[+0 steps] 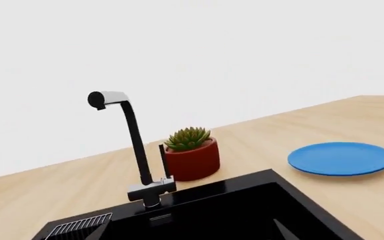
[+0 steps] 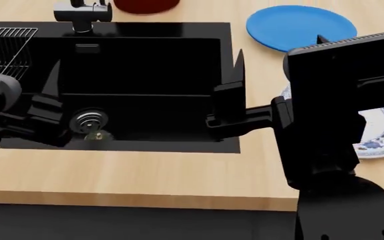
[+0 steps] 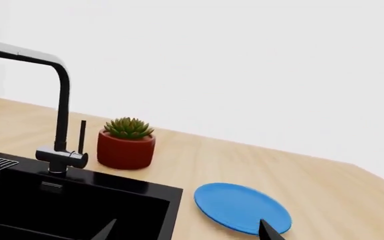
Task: Pick the squash from the sink and place it on the plate located on the counter
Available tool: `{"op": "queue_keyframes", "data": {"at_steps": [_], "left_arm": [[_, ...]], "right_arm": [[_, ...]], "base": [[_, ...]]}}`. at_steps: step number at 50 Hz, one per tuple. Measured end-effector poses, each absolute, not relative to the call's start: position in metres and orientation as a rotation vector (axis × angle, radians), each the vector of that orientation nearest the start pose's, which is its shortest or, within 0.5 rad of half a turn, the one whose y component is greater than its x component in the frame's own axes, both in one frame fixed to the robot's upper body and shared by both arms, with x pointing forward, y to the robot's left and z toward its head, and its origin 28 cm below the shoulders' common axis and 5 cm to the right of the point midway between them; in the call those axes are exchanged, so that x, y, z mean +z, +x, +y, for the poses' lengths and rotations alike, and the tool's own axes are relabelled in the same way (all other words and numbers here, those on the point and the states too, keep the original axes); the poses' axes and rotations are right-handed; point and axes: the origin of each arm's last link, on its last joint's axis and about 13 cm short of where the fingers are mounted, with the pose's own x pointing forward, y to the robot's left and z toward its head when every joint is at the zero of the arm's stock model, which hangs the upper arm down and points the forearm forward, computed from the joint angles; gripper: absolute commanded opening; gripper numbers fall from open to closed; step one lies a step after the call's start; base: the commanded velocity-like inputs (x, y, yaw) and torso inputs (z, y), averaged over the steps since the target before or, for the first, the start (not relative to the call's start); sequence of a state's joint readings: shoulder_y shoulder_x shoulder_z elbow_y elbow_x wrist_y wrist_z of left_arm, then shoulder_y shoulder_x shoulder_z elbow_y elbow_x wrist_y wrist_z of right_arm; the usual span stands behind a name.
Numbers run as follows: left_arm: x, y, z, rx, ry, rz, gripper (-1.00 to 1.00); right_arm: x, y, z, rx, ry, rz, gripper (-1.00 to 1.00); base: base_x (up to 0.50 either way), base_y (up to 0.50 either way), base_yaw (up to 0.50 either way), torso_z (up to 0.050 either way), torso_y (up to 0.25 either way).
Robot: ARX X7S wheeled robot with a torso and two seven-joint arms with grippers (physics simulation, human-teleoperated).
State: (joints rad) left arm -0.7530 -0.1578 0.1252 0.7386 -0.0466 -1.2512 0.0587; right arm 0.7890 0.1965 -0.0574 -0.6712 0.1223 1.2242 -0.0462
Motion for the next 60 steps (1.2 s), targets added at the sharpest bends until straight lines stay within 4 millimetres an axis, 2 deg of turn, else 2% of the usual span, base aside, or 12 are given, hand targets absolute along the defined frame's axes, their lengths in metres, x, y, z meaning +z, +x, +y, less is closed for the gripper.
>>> {"op": "queue_keyframes", "data": {"at_steps": [20,60], "left_arm": [[0.2487,0.2533,0.2137,-0.126,0.194,-0.215,1.00],[0.2486,0.2536,0.2137,-0.148,0.189,-0.207,1.00]], "right_arm": [[0.2569,0.2591,-0.1183,0.091,-0.181,-0.218,1.00],[0.2594,0.2564,-0.1187,0.087,-0.205,-0.223,1.00]], "base": [[0.38,-0.05,0.00,0.000,0.000],[0.25,-0.01,0.00,0.000,0.001]]}}
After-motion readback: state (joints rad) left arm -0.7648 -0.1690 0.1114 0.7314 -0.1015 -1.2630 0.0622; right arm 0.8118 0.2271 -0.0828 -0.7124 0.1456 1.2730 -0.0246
